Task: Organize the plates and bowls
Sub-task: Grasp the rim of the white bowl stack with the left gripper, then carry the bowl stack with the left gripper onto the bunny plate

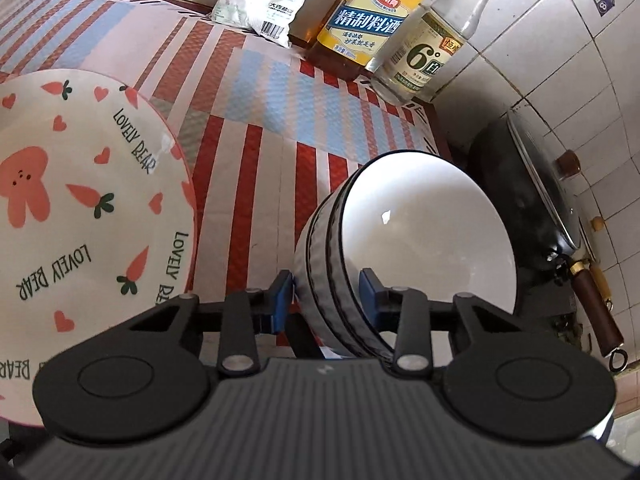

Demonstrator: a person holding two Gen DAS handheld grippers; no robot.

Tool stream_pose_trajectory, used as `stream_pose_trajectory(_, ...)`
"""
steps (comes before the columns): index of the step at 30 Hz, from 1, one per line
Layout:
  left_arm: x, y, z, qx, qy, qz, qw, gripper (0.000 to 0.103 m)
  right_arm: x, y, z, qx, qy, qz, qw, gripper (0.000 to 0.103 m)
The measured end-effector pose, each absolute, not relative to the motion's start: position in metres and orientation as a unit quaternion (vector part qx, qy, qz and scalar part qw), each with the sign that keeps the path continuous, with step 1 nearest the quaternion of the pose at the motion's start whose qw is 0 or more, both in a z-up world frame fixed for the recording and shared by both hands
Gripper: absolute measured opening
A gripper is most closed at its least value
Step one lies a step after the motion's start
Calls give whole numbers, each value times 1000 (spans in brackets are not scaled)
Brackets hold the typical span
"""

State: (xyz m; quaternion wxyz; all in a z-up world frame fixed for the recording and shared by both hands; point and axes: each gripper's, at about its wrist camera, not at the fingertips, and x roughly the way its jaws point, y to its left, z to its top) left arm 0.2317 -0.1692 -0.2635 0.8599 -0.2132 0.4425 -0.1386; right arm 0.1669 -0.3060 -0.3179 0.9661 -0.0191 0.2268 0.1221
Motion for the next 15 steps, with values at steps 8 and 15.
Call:
stream_pose_trajectory(8,221,-179,-261,-175,413,-120,886,35,162,-309,-319,-11,224,131,966,103)
stream_pose_trajectory(15,215,-185,-258,-140,403,-117,897,35,166,-307,-314,-29,235,138,962,103)
